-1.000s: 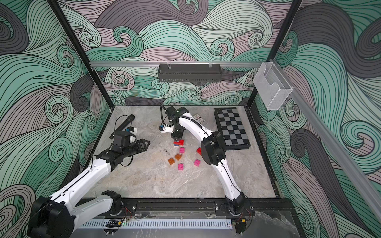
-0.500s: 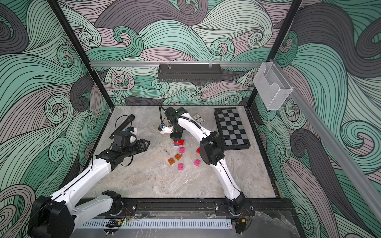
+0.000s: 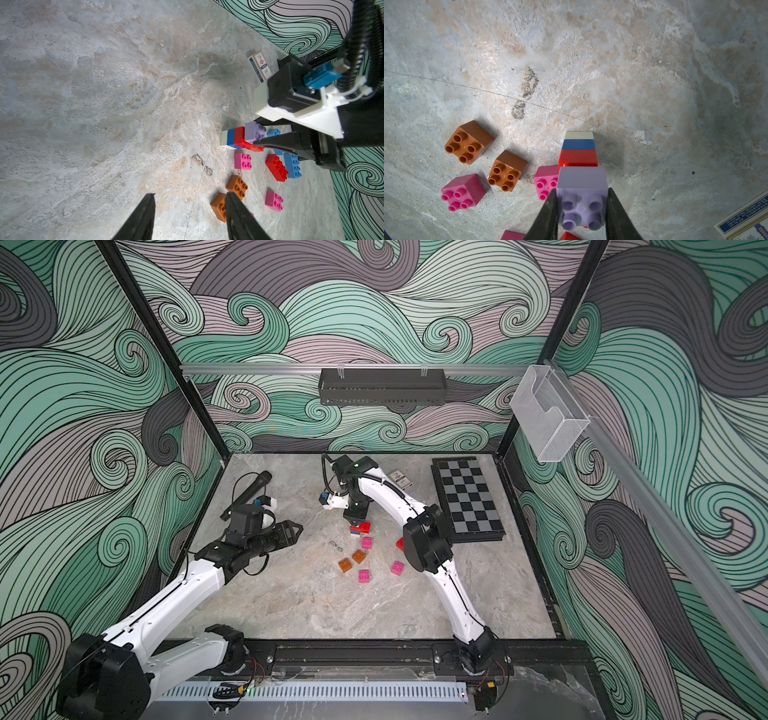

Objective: Assemble the letter p with lego
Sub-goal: Assemble the lego brick with the lego brick.

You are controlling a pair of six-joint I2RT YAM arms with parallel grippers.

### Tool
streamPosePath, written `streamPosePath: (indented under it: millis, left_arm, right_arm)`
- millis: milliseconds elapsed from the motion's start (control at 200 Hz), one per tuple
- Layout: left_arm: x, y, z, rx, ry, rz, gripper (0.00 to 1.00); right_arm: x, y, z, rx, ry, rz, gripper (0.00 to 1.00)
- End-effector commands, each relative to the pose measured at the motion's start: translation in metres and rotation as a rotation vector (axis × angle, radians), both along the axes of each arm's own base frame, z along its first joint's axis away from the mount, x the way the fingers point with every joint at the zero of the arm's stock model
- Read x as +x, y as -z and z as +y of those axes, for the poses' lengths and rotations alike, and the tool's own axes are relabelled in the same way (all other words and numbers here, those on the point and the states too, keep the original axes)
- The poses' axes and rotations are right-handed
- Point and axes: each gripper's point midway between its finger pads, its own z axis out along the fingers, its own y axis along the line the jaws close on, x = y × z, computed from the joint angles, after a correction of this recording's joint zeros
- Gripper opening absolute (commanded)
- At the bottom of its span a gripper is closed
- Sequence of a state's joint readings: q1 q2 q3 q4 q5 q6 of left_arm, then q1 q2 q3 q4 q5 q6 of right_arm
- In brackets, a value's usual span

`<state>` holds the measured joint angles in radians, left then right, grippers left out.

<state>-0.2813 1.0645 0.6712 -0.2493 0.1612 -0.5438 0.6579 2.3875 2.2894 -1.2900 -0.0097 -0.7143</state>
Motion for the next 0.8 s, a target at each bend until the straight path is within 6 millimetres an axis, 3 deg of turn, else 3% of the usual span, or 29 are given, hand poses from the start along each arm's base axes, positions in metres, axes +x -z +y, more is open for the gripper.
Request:
streamPosePath:
  millis: [0,791]
  left_arm:
    - [0.003,-0.001,0.002,0.0,-0.004,-0.01,0.56]
    - [0.004,-0.001,0.001,-0.005,-0.004,-0.01,0.56]
  right_arm:
    - [-0.011,0.003,-0.003,-0.017,-0.008,0.041,0.22]
    - [-0.011,-0.015,0.0,0.018,-0.008,0.013,0.21]
